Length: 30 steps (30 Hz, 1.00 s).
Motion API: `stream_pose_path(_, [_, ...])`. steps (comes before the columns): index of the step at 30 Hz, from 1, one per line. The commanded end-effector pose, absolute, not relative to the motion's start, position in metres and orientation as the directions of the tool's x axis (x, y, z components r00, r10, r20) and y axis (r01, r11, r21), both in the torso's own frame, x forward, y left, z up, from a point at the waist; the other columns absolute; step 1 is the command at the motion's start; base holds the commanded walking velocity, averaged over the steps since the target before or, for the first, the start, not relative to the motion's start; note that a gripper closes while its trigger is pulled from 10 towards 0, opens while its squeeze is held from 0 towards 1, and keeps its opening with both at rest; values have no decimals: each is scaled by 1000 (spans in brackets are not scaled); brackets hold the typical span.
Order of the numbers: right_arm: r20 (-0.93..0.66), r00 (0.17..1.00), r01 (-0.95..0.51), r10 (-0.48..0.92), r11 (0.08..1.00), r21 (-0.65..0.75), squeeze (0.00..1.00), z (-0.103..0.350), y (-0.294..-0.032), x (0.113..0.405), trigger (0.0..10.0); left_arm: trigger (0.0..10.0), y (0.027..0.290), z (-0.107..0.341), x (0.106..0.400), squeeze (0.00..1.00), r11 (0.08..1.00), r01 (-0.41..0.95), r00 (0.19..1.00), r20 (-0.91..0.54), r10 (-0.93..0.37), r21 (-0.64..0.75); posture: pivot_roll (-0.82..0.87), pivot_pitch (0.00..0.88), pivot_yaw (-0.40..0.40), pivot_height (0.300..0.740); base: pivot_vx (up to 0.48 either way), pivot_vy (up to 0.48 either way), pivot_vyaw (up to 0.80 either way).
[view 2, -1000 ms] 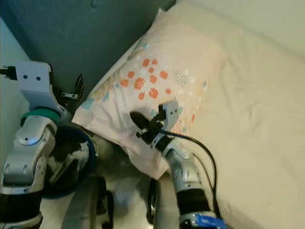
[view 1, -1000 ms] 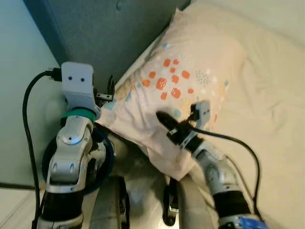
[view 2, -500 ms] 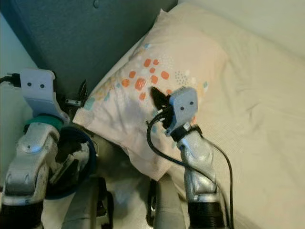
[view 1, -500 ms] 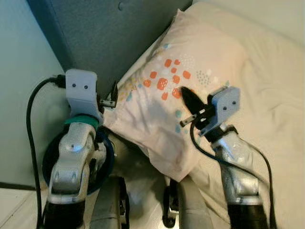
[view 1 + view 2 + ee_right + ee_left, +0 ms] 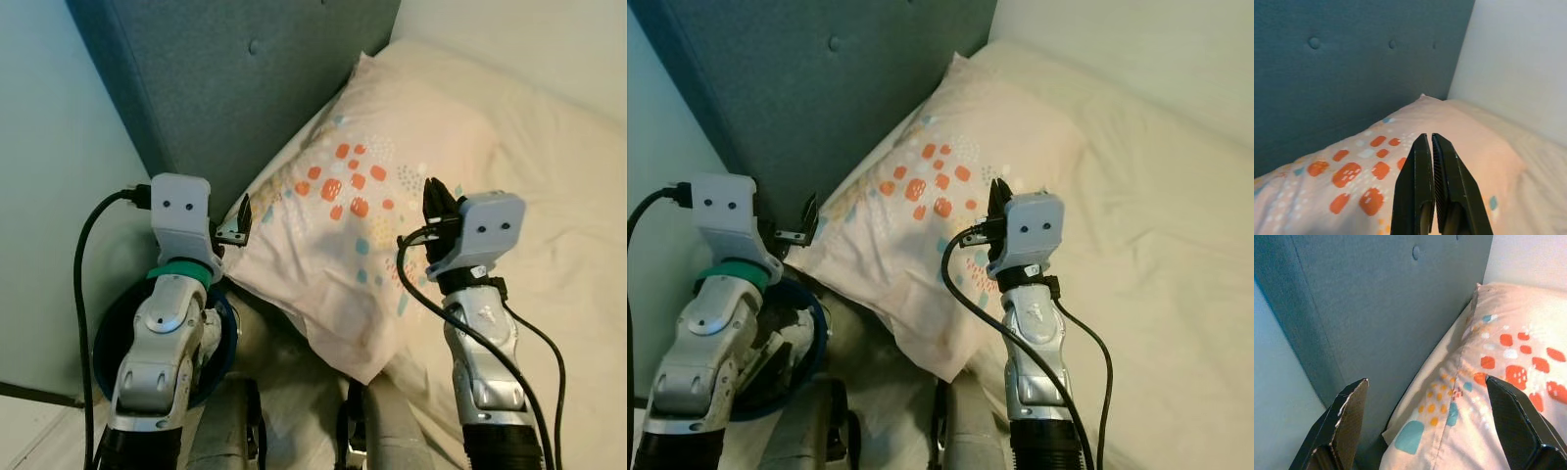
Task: Clean up the room
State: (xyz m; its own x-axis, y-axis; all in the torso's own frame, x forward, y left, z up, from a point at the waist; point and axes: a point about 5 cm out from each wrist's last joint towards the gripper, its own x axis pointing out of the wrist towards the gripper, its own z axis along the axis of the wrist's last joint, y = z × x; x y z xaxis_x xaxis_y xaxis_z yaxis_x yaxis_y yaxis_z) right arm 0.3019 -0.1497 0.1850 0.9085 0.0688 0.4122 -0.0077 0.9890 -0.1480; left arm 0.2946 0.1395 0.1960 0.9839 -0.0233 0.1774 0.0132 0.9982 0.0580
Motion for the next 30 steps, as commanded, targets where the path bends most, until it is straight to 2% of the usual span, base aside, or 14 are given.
stream_pose_path(1, [407, 912, 10, 54, 988, -154, 0, 181, -152, 301, 10000, 10000, 137, 187, 293, 0, 998, 29, 987, 155, -38, 63, -45, 103, -5, 685, 0, 0, 0])
stream_pose_path(9, [394, 917, 7, 56, 988, -157, 0, 175, -152, 300, 10000, 10000, 138, 176, 293, 0, 998, 28, 991, 127, -35, 60, -46, 100, -4, 720, 0, 0, 0])
stream_pose_path(21, [354, 935, 30, 25, 988, -150, 0, 164, -155, 302, 10000, 10000, 138, 165, 294, 0, 998, 17, 995, 98, -23, 60, -56, 92, -9, 735, 0, 0, 0])
stream_pose_path(23, [321, 946, 17, 33, 988, -152, 0, 153, -155, 302, 10000, 10000, 138, 160, 294, 0, 997, 13, 996, 92, -20, 77, -58, 86, -12, 735, 0, 0, 0])
stream_pose_path(25, [218, 975, -14, 49, 986, -164, 0, 119, -155, 295, 10000, 10000, 139, 145, 291, 0, 993, 4, 998, 64, -12, 118, -57, 81, -13, 735, 0, 0, 0])
stream_pose_path(30, [151, 987, -30, 56, 984, -173, 0, 97, -155, 287, 10000, 10000, 140, 135, 288, 0, 989, 2, 999, 46, -9, 145, -56, 81, -13, 735, 0, 0, 0])
